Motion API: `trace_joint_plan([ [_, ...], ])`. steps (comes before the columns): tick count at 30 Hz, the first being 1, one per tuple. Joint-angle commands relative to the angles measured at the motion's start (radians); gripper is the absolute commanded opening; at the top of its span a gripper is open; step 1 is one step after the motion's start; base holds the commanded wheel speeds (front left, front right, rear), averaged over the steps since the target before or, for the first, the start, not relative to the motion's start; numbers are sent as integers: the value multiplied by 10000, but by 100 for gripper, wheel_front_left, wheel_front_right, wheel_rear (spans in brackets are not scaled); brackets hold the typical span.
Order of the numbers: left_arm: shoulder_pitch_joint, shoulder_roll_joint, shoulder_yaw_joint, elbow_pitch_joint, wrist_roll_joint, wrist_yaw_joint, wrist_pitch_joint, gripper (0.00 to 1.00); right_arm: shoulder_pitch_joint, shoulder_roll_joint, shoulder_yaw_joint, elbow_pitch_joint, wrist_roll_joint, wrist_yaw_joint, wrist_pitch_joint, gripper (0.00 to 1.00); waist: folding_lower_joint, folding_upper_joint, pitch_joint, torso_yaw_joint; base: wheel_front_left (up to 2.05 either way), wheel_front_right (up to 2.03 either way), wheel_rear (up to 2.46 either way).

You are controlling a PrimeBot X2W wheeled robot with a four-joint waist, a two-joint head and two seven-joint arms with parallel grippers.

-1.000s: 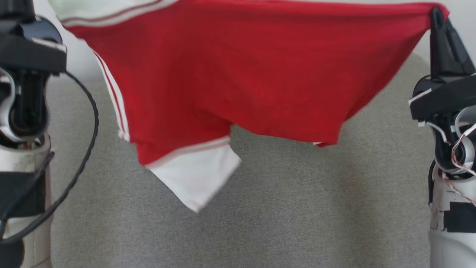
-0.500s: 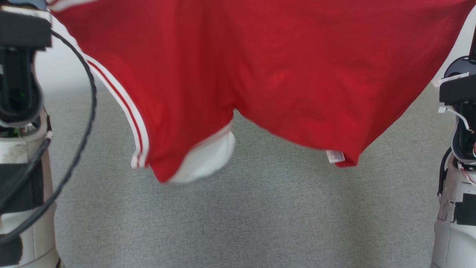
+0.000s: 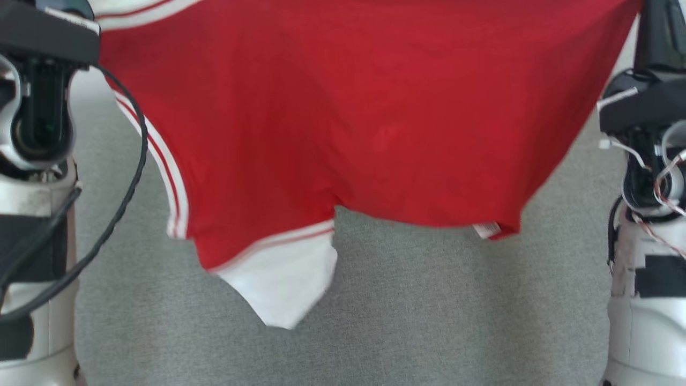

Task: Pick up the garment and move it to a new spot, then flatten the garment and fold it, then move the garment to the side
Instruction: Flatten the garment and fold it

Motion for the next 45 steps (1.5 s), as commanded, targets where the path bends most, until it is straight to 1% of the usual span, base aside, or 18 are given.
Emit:
trace_joint_plan([
  [1,-315,87,-63,200,199,-52,-156,0,-338,-14,104,301,114,11,-133,0,0,0,456,-162,0,0,0],
  [3,-673,188,-194,528,490,-65,-412,0,-821,-6,298,827,65,11,-356,0,0,0,690,-230,0,0,0],
  [6,-1375,247,-246,986,901,-77,-1119,0,-1695,52,527,1637,-63,11,-918,0,0,0,1046,-333,0,0,0],
  [10,-2393,368,-342,1387,1603,-131,-2484,0,-2855,122,608,2647,-346,11,-2131,0,0,0,1407,-456,0,0,0],
  [12,-2909,385,-382,1367,1919,-170,-2936,0,-3353,136,546,3107,-636,11,-2855,0,0,0,1528,-495,0,0,0],
  [14,-3316,350,-390,1106,2280,-179,-3117,0,-3737,130,453,3510,-910,11,-3585,0,0,0,1644,-519,0,0,0],
  [17,-3505,62,-181,309,2529,-242,-3139,0,-4114,55,320,4017,-1282,11,-4170,0,0,0,1869,-480,0,0,0],
  [19,-3060,-16,-486,47,2556,-229,-3142,0,-4173,-13,335,4263,-1418,10,-4337,0,0,0,2024,-406,0,0,0],
  [22,-2459,203,-1139,-113,2202,-236,-3147,0,-3888,-174,491,4608,-1537,11,-4443,0,0,0,2189,-266,0,0,0],
  [27,-1267,579,-2016,-306,1357,-241,-3147,0,-3358,-578,717,4898,-1538,11,-4477,0,0,0,2216,-15,0,0,0],
  [29,-672,742,-2410,-443,869,-242,-3148,0,-2949,-639,929,4981,-1362,11,-4476,0,0,0,2090,90,0,0,0],
  [30,-672,742,-2410,-443,869,-242,-3148,0,-2949,-639,929,4981,-1362,11,-4476,0,0,0,2090,90,0,0,0],
  [33,251,1043,-3001,-840,56,-243,-3150,0,-2322,-855,1491,5090,-860,11,-4459,0,0,0,1798,266,0,0,0],
  [35,985,1240,-3383,-1098,-573,-243,-3147,0,-1753,-1173,1762,5086,-555,11,-4251,0,0,0,1540,392,0,0,0],
  [39,2533,1666,-3791,-1953,-1872,-242,-2803,0,-259,-1524,1976,4501,413,11,-3120,0,0,0,1029,636,0,0,0],
  [42,3806,2035,-3825,-2776,-2584,-175,-2403,0,977,-1758,1556,3625,761,11,-2200,0,0,0,710,725,0,0,0],
  [45,5086,2504,-3900,-3531,-3054,81,-1987,0,2252,-1565,901,2669,825,11,-1317,0,0,0,471,790,0,0,0],
])
